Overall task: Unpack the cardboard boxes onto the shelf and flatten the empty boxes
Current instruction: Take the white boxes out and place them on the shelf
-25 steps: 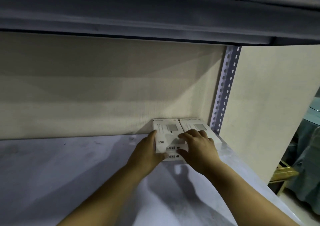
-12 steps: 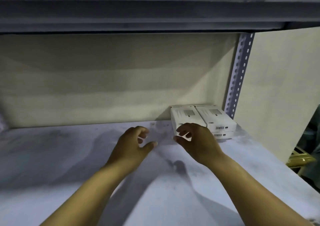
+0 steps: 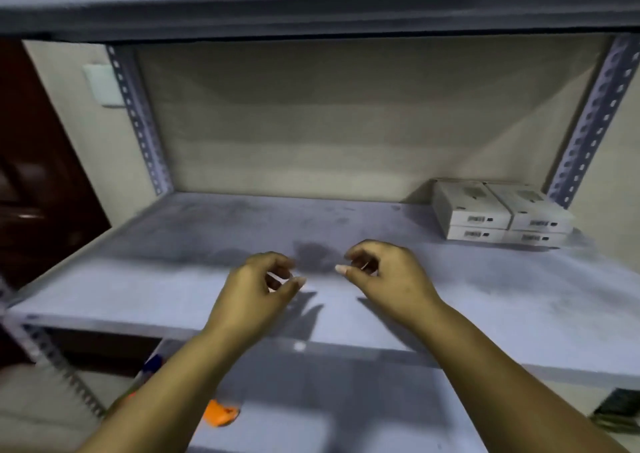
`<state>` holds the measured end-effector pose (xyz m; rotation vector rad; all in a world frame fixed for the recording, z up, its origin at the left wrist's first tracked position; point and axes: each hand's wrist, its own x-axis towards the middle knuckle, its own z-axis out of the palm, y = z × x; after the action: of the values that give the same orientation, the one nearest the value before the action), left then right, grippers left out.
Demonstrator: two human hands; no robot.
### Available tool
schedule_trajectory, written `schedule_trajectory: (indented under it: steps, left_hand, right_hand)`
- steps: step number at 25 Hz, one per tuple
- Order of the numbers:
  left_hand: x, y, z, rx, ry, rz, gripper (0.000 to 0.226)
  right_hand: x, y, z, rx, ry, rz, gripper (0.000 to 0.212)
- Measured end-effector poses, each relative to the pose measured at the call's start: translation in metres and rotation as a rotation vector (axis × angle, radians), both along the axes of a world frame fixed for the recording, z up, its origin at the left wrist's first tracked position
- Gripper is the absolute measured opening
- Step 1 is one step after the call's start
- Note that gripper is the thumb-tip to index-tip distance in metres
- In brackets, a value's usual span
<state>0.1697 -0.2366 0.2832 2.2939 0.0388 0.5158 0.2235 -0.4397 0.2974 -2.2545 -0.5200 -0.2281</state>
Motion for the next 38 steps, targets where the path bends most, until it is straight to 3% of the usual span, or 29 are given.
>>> schedule_trajectory:
  steps: [17, 23, 38]
  left_hand:
    - [-0.226, 0.178, -0.056, -0.072, 0.145, 0.556, 0.012]
    - [-0.291, 0.219, -0.082, -0.203, 0.172, 0.752, 0.017]
    - [-0.369, 0.345, -0.169, -0.533, 0.333, 1.252, 0.009]
  right_hand:
    - [-0.136, 0.24, -0.048, -0.12, 0.101, 0.597, 0.015]
    - [-0.168, 0.32, -0.076, -0.167, 0.183, 0.831, 0.019]
    - [-0.201, 0.536, -0.16, -0.473, 0.263, 1.249, 0.028]
